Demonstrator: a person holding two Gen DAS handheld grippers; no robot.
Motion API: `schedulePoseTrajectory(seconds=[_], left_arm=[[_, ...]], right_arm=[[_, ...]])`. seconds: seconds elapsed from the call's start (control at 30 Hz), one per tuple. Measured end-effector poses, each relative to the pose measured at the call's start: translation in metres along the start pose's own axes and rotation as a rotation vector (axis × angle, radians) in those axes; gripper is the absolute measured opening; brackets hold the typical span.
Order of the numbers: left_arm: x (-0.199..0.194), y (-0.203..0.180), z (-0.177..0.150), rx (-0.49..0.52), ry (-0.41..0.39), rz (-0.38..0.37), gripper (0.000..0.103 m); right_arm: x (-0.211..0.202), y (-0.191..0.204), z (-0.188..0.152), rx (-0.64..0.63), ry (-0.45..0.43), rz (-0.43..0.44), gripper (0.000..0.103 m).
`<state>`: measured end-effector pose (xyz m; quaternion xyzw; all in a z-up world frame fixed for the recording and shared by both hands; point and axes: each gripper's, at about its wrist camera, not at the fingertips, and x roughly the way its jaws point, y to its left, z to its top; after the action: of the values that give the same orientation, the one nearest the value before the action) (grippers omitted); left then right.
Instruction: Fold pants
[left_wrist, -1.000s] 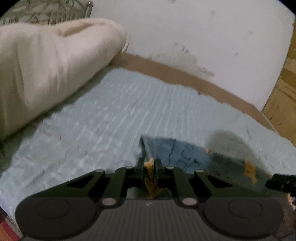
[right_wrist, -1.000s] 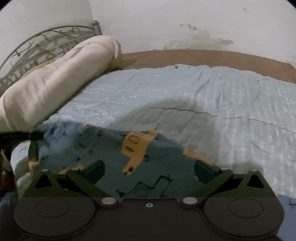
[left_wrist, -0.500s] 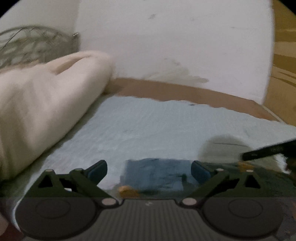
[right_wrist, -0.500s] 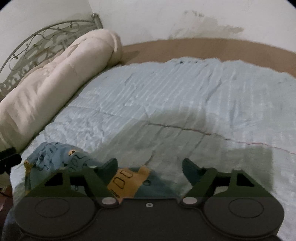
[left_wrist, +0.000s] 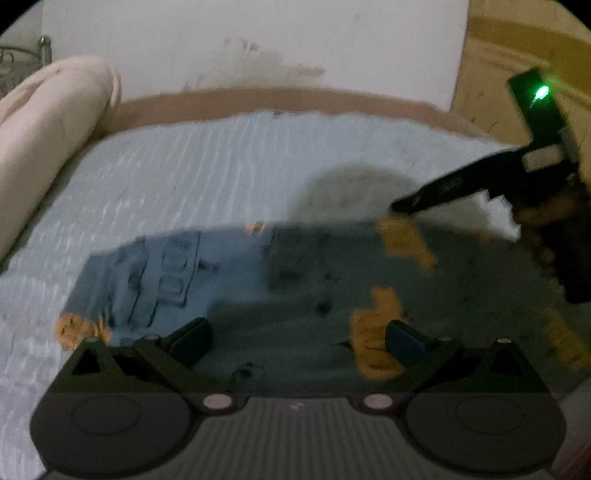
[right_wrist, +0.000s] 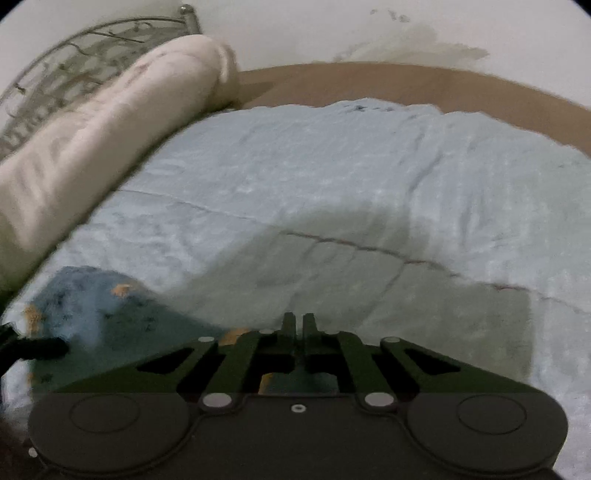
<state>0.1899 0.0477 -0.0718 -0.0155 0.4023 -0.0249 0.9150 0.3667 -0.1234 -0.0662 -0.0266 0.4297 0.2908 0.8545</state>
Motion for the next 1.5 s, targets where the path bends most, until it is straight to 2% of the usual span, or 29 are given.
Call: schedulePoseTrajectory(seconds=[0.1, 0.17, 0.23, 0.37, 0.53, 0.63, 0.7, 0.8, 0.9, 1.0, 1.07, 1.2, 1.33, 1.4, 1.5], left_arm=[[-0.007, 0.007, -0.003, -0.026, -0.020, -0.016, 0.103], [-0.014, 0.009, 0.002, -0.064, -0.039, -0.024, 0.103], [-0.021, 0.010, 0.008, -0.089, -0.064, -0.034, 0.103], [-0.025, -0.009, 0.015, -0.058, -0.086, -0.062, 0.103], [-0.011, -0.038, 0.000, 0.010, -0.012, -0.054, 0.103], [-0.010, -0.051, -0.014, 0.076, -0.027, 0.003, 0.102], [-0.014, -0.054, -0.020, 0.093, -0.040, 0.021, 0.102], [-0.018, -0.060, -0.012, 0.081, -0.019, 0.033, 0.103], [-0.022, -0.079, -0.001, 0.075, -0.042, -0.004, 0.103], [-0.027, -0.113, 0.004, 0.110, -0.107, -0.060, 0.103], [-0.025, -0.138, 0.004, 0.144, -0.125, -0.112, 0.103], [-0.012, -0.188, 0.001, 0.216, -0.094, -0.184, 0.103], [-0.008, -0.220, 0.001, 0.261, -0.080, -0.212, 0.103], [-0.010, -0.235, 0.001, 0.280, -0.098, -0.239, 0.103], [-0.005, -0.256, 0.006, 0.295, -0.111, -0.277, 0.103]], right_arm=[[-0.011, -0.004, -0.006, 0.012, -0.036, -0.003, 0.026], [-0.029, -0.003, -0.014, -0.003, -0.084, -0.025, 0.057], [-0.053, 0.000, -0.028, -0.017, -0.138, -0.078, 0.074], [-0.106, 0.009, -0.076, -0.046, -0.193, -0.172, 0.095], [-0.141, 0.015, -0.142, -0.066, -0.160, -0.306, 0.099], [-0.152, 0.006, -0.175, -0.101, -0.137, -0.461, 0.101], [-0.166, -0.004, -0.193, -0.106, -0.167, -0.537, 0.102], [-0.189, -0.027, -0.209, -0.065, -0.194, -0.637, 0.102], [-0.216, -0.049, -0.220, -0.012, -0.260, -0.703, 0.102], [-0.235, -0.067, -0.233, 0.062, -0.323, -0.701, 0.102], [-0.239, -0.080, -0.245, 0.109, -0.313, -0.699, 0.102], [-0.242, -0.106, -0.265, 0.158, -0.294, -0.753, 0.102], [-0.264, -0.129, -0.281, 0.243, -0.345, -0.797, 0.102], [-0.284, -0.134, -0.292, 0.306, -0.402, -0.755, 0.102], [-0.301, -0.135, -0.306, 0.403, -0.477, -0.580, 0.102]])
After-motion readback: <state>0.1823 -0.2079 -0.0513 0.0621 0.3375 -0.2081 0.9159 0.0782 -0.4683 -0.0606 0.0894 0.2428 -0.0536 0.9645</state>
